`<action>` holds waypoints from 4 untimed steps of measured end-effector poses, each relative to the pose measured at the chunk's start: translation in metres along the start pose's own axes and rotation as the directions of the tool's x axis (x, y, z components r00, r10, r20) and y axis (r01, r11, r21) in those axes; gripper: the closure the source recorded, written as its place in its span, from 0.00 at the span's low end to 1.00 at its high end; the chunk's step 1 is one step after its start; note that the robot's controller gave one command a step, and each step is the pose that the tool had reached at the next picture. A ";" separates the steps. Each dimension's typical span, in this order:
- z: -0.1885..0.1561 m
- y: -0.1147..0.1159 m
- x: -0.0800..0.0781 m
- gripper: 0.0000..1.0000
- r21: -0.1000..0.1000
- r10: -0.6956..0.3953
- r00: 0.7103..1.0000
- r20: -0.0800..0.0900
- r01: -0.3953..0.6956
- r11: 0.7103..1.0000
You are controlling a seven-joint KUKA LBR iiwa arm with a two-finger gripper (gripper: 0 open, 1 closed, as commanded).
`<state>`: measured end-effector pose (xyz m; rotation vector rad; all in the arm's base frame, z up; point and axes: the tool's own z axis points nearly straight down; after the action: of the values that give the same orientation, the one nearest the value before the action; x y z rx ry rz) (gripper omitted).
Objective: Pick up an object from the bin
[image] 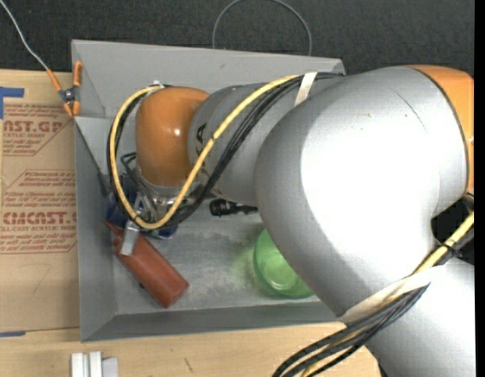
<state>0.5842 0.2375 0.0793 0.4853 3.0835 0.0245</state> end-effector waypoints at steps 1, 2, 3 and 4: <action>-0.001 0.002 0.009 1.00 -0.003 0.279 0.960 0.003 -0.279 0.960; -0.001 0.002 0.009 1.00 -0.003 0.279 0.960 0.003 -0.279 0.960; -0.003 0.002 0.009 1.00 -0.001 0.279 0.960 0.002 -0.279 0.960; -0.026 0.002 0.008 1.00 -0.003 0.278 0.960 0.005 -0.278 0.960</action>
Offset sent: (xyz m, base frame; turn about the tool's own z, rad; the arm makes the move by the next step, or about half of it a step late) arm 0.0000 0.0000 0.0000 0.0000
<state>0.5766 0.2412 0.1054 0.9129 2.9813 0.0311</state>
